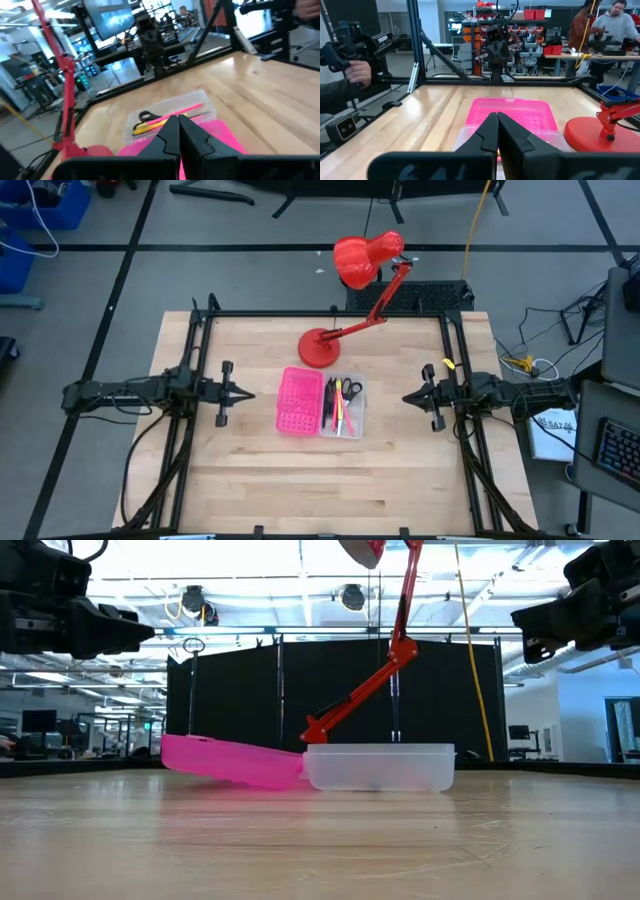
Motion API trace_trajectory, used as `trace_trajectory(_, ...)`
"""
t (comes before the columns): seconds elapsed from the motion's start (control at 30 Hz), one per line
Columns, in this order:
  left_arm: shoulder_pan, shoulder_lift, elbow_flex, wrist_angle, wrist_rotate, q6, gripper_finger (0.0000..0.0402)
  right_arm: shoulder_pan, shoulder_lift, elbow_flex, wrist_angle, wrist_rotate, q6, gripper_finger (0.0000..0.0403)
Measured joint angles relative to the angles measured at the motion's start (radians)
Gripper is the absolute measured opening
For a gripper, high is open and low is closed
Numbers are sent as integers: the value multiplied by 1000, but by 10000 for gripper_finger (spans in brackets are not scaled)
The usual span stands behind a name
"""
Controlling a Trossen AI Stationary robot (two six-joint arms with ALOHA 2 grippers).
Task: Pick & place school supplies into a supply box
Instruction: Return to Home Position
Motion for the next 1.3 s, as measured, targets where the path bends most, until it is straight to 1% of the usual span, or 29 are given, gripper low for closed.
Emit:
trace_trajectory(0.07, 0, 0, 0, -7, 18, -1, 2, 0, 0, 0, 6, 2, -1, 0)
trace_trajectory(0.2, 0, 0, 0, -18, -3, -26, 6, 0, -1, -1, 92, 4, 11, 0)
trace_trajectory(0.4, 0, 0, 0, -22, -12, -50, 4, 0, 1, -1, 64, 4, -31, 0)
trace_trajectory(0.6, 0, 0, 0, -103, -162, -172, 36, 0, 1, -1, 60, 0, 38, 0)
trace_trajectory(0.73, 0, 0, 0, -122, -204, -207, 47, 0, 1, -1, 60, 0, 52, 0)
trace_trajectory(1.3, 0, 0, 0, -96, -211, -201, 49, 0, 1, -1, 60, 0, 52, 0)
